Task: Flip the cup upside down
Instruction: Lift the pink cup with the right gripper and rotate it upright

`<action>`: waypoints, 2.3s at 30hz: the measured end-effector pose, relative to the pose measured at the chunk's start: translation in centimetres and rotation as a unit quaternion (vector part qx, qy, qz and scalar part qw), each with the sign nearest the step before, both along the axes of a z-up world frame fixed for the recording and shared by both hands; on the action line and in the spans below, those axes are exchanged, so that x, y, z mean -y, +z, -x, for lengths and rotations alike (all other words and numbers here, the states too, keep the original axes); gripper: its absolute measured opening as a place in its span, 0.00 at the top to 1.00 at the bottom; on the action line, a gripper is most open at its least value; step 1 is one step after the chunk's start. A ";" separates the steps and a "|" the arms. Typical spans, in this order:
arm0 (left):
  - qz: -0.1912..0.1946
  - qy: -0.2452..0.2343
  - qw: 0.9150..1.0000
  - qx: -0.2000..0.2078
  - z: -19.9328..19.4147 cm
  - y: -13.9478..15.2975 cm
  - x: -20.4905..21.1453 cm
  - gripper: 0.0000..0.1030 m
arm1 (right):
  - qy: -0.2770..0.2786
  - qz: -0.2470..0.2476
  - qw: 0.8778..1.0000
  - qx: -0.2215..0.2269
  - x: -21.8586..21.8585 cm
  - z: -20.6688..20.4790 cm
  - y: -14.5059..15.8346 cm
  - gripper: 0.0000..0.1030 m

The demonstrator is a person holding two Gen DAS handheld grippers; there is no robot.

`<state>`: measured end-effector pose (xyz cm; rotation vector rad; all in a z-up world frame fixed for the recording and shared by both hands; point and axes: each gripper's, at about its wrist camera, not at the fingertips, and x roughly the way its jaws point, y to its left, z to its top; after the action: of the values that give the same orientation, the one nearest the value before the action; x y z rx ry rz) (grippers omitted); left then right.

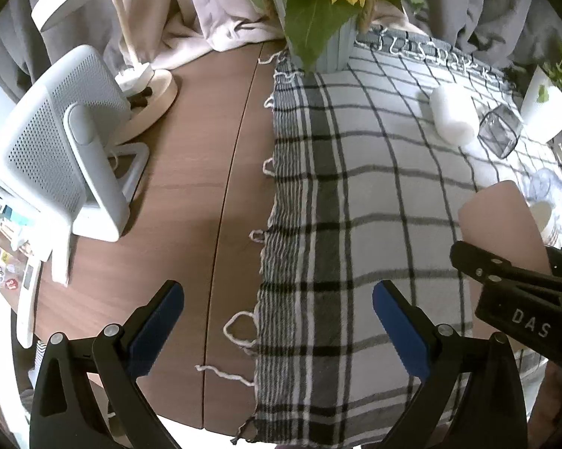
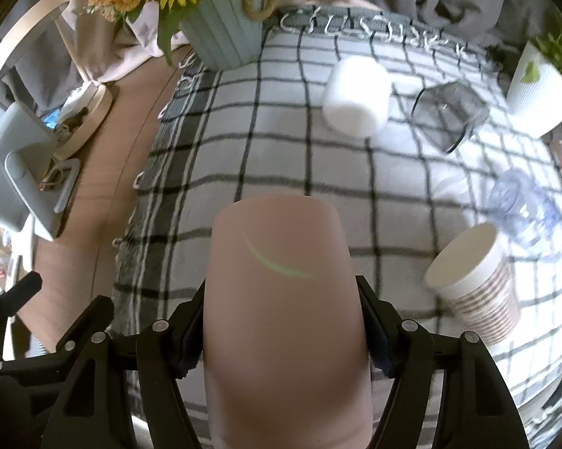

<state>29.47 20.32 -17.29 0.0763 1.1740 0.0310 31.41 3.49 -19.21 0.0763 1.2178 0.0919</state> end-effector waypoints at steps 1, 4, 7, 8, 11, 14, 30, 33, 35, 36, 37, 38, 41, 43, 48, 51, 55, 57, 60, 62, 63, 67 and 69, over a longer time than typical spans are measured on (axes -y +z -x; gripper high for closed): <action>-0.002 -0.002 1.000 -0.003 0.1 -0.2 0.0 0.00 | -0.001 -0.005 1.000 -0.003 -0.1 0.1 -0.3 0.32; -0.007 -0.006 1.000 -0.012 0.4 -0.6 -0.1 0.00 | -0.002 -0.020 1.000 -0.015 -0.3 0.2 -1.4 0.32; -0.011 -0.004 1.000 -0.016 0.6 -0.9 -0.4 0.00 | -0.006 -0.030 0.999 -0.026 -0.5 0.3 -2.4 0.32; -0.012 -0.004 1.000 -0.017 0.7 -1.0 -0.4 0.00 | -0.006 -0.029 0.999 -0.029 -0.6 0.2 -2.6 0.32; -0.015 -0.007 1.000 -0.020 0.7 -1.3 -0.4 0.00 | -0.008 -0.032 0.999 -0.037 -0.8 0.2 -3.3 0.32; -0.020 -0.010 1.000 -0.020 0.8 -1.4 -0.3 0.00 | -0.009 -0.032 0.999 -0.043 -0.9 0.1 -4.0 0.32; -0.018 -0.012 0.999 -0.025 1.1 -1.7 -0.2 0.00 | -0.010 -0.041 0.998 -0.055 -0.6 0.1 -4.9 0.26; -0.018 -0.009 1.000 -0.021 1.2 -1.3 -0.1 0.00 | -0.013 -0.048 0.998 -0.040 -0.7 0.2 -4.2 0.19; -0.018 -0.005 1.000 -0.018 1.3 -1.0 0.0 0.00 | -0.010 -0.048 0.998 -0.031 -0.6 0.4 -3.4 0.19; -0.016 -0.002 1.000 -0.016 1.4 -0.7 0.1 0.00 | -0.008 -0.048 0.998 -0.026 -0.5 0.5 -2.8 0.19; -0.012 0.001 1.000 -0.014 1.5 -0.4 0.2 0.00 | -0.006 -0.049 0.999 -0.019 -0.3 0.7 -2.1 0.19; -0.009 0.003 1.000 -0.013 1.5 -0.2 0.3 0.00 | -0.006 -0.050 0.999 -0.011 -0.1 1.0 -1.4 0.19; 0.000 0.006 1.000 -0.012 1.7 0.5 1.2 0.00 | -0.005 -0.046 0.999 0.019 0.7 1.8 1.1 0.19; 0.006 -0.001 1.000 -0.012 1.8 1.0 2.2 0.00 | -0.004 -0.036 0.999 0.037 1.4 2.3 2.7 0.18; 0.035 -0.020 0.999 -0.020 1.7 1.7 5.1 0.00 | -0.025 -0.024 0.998 0.057 4.7 3.4 5.1 0.18; 0.039 -0.027 0.999 -0.026 1.0 1.7 6.9 0.00 | -0.053 -0.020 0.997 0.055 7.2 3.7 5.6 0.18; 0.050 -0.036 0.997 -0.041 -0.3 1.4 8.8 0.00 | -0.086 -0.022 0.995 0.042 10.1 3.6 5.3 0.18; 0.052 -0.039 0.997 -0.047 -0.9 1.1 9.5 0.00 | -0.103 -0.028 0.994 0.035 11.5 3.6 4.8 0.18; 0.054 -0.041 0.996 -0.063 -1.8 0.4 10.7 0.00 | -0.125 -0.037 0.991 0.023 13.2 3.4 3.9 0.18; 0.058 -0.044 0.994 -0.079 -2.4 -0.3 11.4 0.00 | -0.135 -0.042 0.990 0.015 14.0 3.4 3.5 0.18; 0.059 -0.044 0.993 -0.087 -2.7 -0.6 11.8 0.00 | -0.141 -0.045 0.989 0.011 14.4 3.3 3.2 0.18; 0.058 -0.042 0.991 -0.109 -3.6 -1.7 12.5 0.00 | -0.147 -0.054 0.988 0.001 15.2 3.0 2.4 0.18; 0.062 -0.041 0.989 -0.124 -4.2 -2.3 12.7 0.00 | -0.149 -0.058 0.987 -0.007 15.4 3.0 2.0 0.18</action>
<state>33.64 7.59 -19.61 0.0172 1.4178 -0.1270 28.45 -11.95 -17.21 0.3605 1.2023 -0.0991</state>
